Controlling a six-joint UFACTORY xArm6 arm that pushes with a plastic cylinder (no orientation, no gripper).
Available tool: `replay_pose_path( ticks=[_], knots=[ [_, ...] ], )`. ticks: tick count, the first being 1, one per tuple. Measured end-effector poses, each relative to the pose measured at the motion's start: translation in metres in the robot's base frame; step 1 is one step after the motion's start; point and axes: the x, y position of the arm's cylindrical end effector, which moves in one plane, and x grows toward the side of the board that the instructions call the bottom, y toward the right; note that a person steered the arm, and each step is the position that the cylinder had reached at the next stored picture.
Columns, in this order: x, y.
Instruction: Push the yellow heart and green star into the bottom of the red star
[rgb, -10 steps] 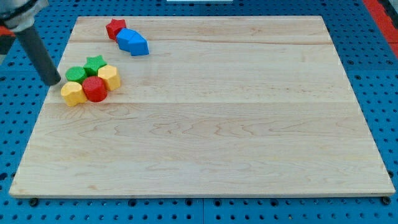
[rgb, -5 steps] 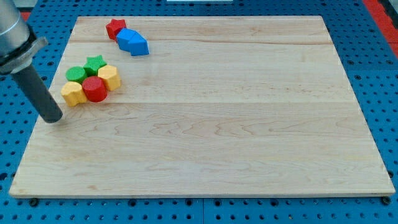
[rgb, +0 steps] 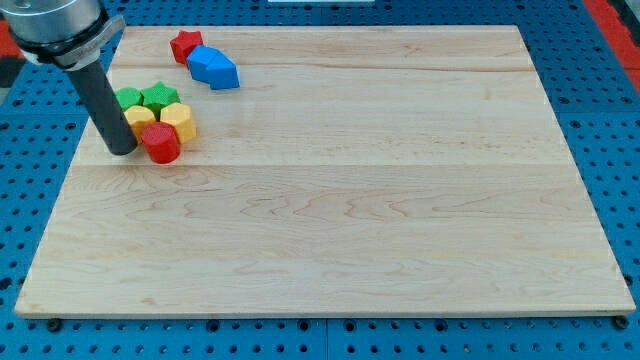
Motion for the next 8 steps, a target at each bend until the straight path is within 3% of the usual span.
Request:
replay_pose_path(
  ticks=[4, 8],
  knots=[
    [-0.055, 0.025],
    [-0.077, 0.074]
  ],
)
